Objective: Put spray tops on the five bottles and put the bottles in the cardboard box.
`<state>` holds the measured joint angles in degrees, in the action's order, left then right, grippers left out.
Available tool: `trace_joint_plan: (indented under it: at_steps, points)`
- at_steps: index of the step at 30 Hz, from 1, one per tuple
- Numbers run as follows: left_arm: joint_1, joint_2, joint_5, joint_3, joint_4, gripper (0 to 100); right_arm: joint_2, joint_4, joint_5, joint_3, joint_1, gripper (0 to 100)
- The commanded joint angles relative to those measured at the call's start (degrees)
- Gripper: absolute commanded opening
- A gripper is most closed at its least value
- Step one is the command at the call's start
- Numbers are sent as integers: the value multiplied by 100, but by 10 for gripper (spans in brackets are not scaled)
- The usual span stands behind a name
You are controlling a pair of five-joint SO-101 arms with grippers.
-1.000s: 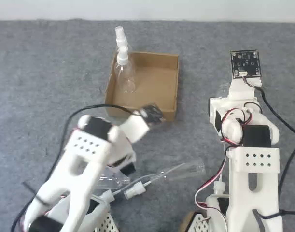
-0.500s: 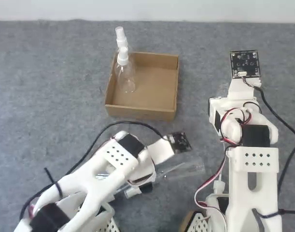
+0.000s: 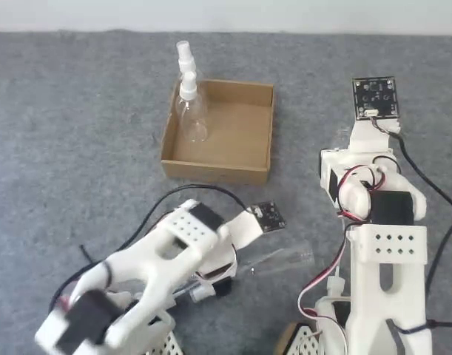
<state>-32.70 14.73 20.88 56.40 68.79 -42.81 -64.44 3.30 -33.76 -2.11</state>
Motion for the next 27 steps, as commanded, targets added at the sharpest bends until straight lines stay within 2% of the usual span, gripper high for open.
trace_joint_plan:
  at_steps: [1, 7, 12, 16, 27]
  points:
    - [35, -1046, -193, -655, -35, 214, -207, 145, -53, 105, 75, 91]
    - [35, -1292, -211, -796, -105, 126, -207, 145, -53, 105, 75, 91]
    - [44, -1292, -211, -945, 149, 8, -207, 145, -53, 105, 75, 92]
    - [211, -1292, -211, -1429, 782, 13, -207, 145, -53, 105, 75, 92]
    - [1477, -1284, -167, -3011, 1934, 12, -207, 145, -53, 105, 75, 92]
